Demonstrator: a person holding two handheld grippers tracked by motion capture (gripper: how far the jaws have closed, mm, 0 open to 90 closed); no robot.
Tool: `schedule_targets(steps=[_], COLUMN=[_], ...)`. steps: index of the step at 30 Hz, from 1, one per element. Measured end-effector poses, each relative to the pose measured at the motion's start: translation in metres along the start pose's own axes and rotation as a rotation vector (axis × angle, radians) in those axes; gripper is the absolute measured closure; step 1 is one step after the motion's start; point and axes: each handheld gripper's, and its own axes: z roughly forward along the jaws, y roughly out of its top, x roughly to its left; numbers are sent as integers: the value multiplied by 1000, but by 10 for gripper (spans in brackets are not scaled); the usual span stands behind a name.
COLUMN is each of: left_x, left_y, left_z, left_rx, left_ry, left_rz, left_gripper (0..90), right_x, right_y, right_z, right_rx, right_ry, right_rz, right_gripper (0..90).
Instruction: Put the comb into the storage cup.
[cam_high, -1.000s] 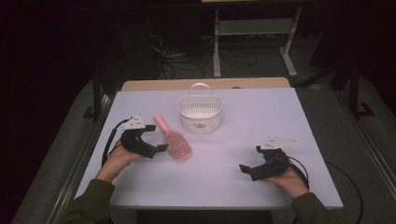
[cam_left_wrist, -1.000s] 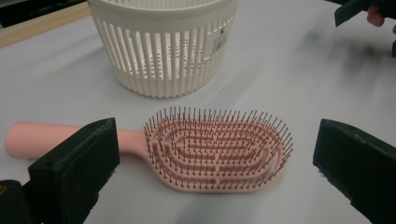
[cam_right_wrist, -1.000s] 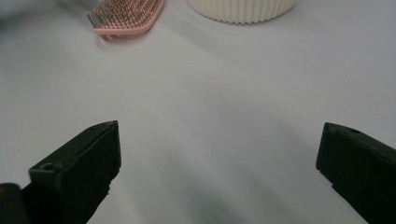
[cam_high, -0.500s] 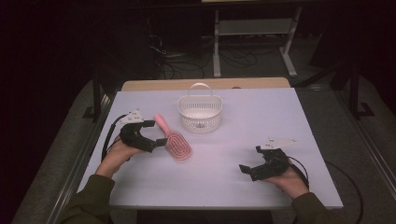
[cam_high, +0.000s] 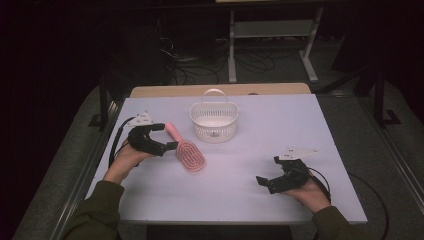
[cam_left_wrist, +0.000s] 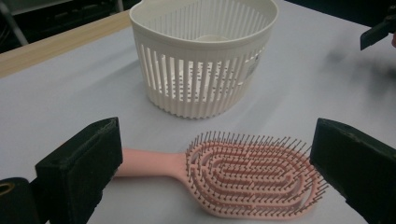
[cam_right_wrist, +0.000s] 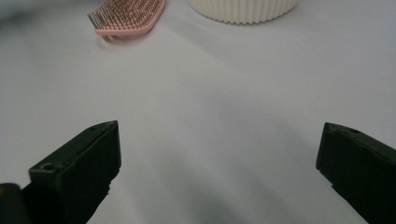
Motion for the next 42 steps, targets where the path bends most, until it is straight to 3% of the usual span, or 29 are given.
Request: schedule_targets(steps=[17, 42], left_x=[13, 33], left_y=[9, 19], left_z=[7, 17], left_rx=[-3, -2], left_ry=[35, 112], left_rz=[-5, -7], left_gripper=[66, 276], right_x=[0, 0], right_y=[0, 0], right_z=[0, 0], right_rx=[0, 1], right_ry=[0, 3], right_rz=[2, 2], right_gripper=[0, 0])
